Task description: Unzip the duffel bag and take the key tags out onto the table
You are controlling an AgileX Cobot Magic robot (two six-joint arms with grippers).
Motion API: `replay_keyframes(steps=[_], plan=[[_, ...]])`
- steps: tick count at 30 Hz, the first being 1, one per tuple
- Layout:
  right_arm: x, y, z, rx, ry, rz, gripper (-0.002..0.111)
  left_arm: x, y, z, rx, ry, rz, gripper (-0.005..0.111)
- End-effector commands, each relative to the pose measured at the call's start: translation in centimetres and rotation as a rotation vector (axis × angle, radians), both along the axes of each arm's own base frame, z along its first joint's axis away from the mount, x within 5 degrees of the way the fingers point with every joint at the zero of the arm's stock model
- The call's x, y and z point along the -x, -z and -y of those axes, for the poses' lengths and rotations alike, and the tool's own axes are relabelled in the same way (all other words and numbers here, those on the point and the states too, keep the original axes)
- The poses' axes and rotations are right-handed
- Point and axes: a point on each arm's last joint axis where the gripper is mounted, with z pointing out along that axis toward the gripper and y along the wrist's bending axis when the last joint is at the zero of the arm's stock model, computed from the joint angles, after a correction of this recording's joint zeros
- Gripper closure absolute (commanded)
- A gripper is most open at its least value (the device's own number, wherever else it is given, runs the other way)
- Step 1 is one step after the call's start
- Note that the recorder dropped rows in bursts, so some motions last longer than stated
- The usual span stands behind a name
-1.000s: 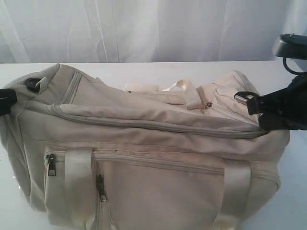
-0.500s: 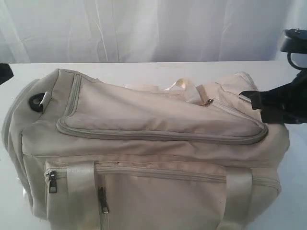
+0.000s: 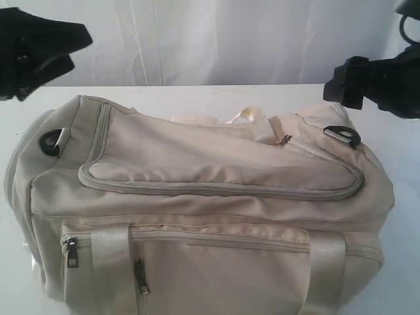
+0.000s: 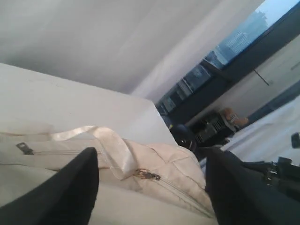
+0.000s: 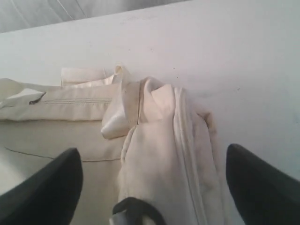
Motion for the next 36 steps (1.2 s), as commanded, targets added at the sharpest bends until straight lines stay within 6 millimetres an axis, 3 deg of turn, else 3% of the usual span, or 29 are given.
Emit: replay_keyframes(steps=[1, 7, 15, 17, 21, 24, 25, 32, 36], plan=[[-2.2, 1.8, -1.9, 0.047, -0.081, -0.064, 0.031, -1.6, 0.5, 4.4, -0.030, 0.146, 0.002, 0.039], [-5.1, 4.1, -4.2, 0.087, -0.134, -0.134, 0.036, -4.3, 1.7, 10.7, -0.105, 0.231, -0.026, 0.039], [-6.3, 6.5, -4.1, 0.225, -0.181, -0.160, 0.046, -7.8, 3.4, 16.0, -0.119, 0.298, -0.049, 0.039], [-6.3, 6.6, -3.9, 0.268, -0.197, -0.148, 0.054, -8.3, 3.9, 17.0, -0.121, 0.309, -0.052, 0.039], [-6.5, 6.5, -3.8, 0.295, -0.203, -0.127, 0.083, -9.1, 4.3, 18.8, -0.120, 0.336, -0.043, 0.039], [-6.8, 6.1, -3.8, 0.287, -0.190, -0.087, 0.105, -9.4, 4.7, 19.8, -0.152, 0.363, -0.022, 0.039], [-7.0, 5.8, -3.9, 0.284, -0.189, -0.077, 0.108, -9.3, 4.8, 20.1, -0.157, 0.375, -0.018, 0.040], [-7.1, 1.6, -3.9, 0.237, -0.159, 0.042, 0.108, -8.5, 5.6, 22.2, -0.242, 0.432, 0.028, 0.044], [-6.3, 0.1, -3.6, 0.231, -0.161, 0.070, 0.108, -8.6, 6.6, 22.4, -0.441, 0.430, 0.148, 0.044]])
